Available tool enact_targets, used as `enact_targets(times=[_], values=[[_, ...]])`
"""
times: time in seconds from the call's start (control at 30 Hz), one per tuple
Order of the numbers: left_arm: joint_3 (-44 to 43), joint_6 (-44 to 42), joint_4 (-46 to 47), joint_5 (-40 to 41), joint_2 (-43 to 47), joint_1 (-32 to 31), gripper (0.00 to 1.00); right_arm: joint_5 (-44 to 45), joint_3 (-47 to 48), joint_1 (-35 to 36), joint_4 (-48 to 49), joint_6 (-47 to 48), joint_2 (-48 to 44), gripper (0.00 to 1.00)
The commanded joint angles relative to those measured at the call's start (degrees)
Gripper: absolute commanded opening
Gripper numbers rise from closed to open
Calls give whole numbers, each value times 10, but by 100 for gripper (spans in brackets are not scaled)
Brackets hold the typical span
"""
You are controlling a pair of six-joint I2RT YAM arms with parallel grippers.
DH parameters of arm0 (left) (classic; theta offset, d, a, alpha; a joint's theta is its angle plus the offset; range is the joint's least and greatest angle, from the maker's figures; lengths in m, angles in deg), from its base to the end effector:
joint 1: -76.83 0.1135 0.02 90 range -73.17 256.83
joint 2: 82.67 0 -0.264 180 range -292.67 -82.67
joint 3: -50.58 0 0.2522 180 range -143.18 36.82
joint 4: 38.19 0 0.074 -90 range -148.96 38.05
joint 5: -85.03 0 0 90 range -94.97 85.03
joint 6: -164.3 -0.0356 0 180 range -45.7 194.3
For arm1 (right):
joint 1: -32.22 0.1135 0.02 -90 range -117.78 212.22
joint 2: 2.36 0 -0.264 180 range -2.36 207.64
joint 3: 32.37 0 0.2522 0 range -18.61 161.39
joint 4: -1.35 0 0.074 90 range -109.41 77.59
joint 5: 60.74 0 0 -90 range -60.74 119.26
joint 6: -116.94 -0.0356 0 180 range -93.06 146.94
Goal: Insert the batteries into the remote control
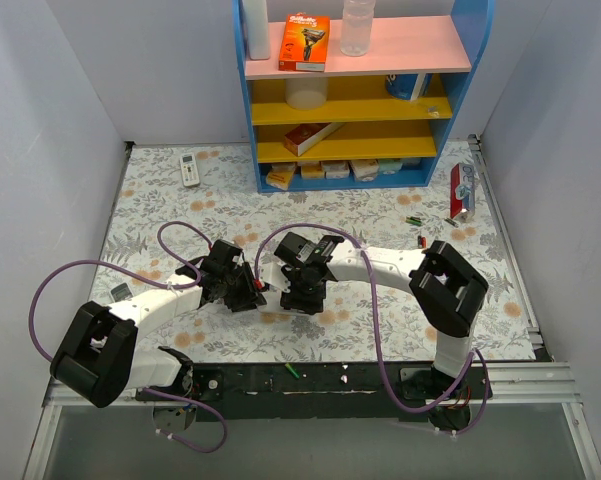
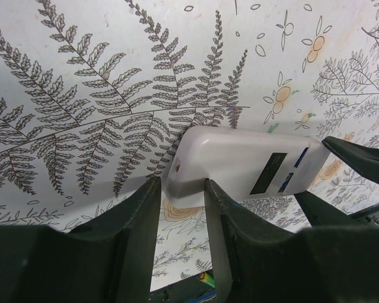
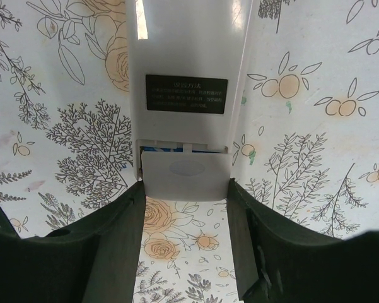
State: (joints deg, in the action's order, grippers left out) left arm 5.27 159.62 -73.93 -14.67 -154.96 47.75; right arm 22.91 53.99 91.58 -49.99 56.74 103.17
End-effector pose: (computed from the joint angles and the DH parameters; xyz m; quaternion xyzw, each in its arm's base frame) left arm 0.1845 -0.1095 0.1536 -0.4388 0.8634 -0.2420 0.0582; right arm 0.1828 0.3164 0.1819 -0.6974 0.6943 0.0959 0.1495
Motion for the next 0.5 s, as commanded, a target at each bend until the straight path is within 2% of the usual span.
enact_targets(times=[0.0,0.47], values=[[0,-8,-19,6,6,-2,32,-15,17,9,-11,3,12,42],[1,-7,-20,6,8,-1,32,-16,29,16,-25,-5,20,48]])
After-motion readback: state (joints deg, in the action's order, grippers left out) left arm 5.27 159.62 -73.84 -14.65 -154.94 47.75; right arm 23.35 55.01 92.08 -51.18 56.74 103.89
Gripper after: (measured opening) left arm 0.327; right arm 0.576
